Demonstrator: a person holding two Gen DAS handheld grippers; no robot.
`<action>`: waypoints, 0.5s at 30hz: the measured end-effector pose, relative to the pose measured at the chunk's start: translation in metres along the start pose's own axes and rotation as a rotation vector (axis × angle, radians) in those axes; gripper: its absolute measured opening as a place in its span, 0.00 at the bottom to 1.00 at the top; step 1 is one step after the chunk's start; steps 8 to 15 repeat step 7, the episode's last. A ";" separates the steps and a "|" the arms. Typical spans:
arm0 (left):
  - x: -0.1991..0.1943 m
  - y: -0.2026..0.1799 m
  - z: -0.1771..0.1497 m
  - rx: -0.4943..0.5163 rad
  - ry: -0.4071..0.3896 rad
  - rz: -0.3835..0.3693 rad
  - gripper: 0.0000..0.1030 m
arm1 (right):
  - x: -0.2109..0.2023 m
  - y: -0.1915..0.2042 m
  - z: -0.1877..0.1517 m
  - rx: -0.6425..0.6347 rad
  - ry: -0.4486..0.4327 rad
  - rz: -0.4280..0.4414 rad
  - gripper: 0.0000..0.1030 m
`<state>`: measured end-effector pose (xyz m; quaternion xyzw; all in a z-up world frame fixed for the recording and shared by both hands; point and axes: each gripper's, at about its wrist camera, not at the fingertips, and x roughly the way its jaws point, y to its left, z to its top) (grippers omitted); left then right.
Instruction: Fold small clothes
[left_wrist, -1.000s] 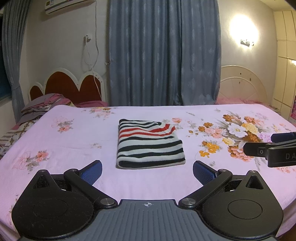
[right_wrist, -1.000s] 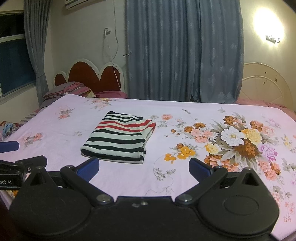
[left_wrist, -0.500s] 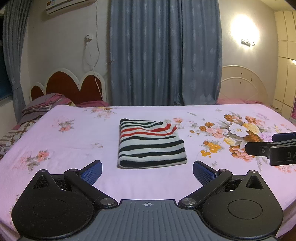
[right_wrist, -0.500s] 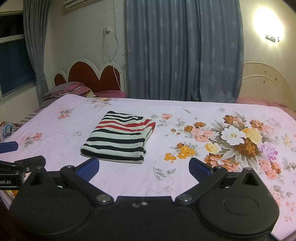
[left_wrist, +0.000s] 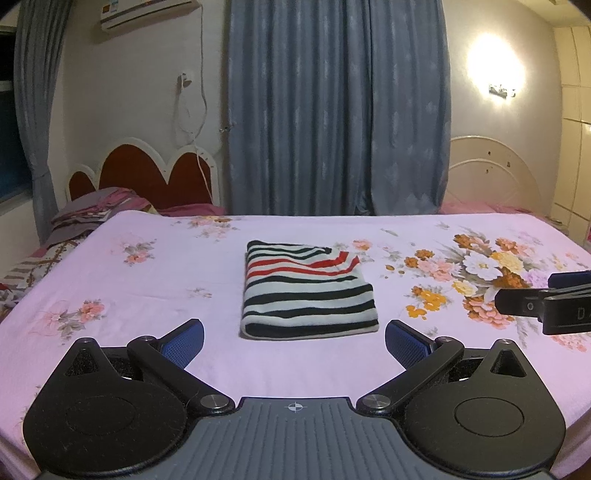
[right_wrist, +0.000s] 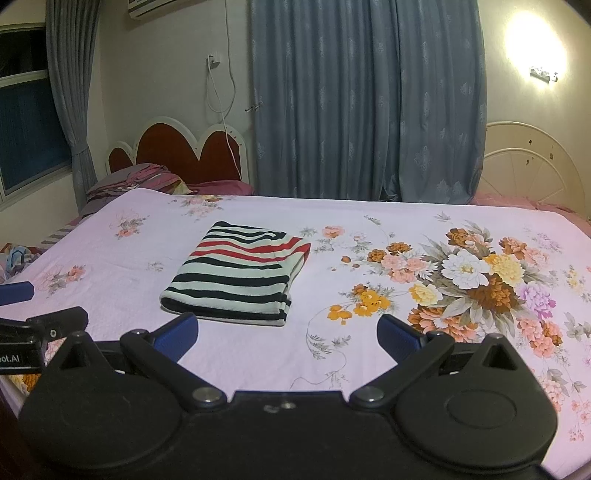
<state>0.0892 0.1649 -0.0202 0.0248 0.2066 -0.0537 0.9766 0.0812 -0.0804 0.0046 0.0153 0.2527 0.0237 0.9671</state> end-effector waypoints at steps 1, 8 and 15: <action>0.000 0.001 0.000 -0.004 -0.006 -0.005 1.00 | 0.000 0.000 0.000 0.000 0.001 -0.002 0.99; -0.004 -0.002 0.000 -0.022 -0.012 -0.025 1.00 | 0.001 0.001 -0.001 -0.001 0.001 0.001 0.99; -0.004 -0.002 0.000 -0.022 -0.012 -0.025 1.00 | 0.001 0.001 -0.001 -0.001 0.001 0.001 0.99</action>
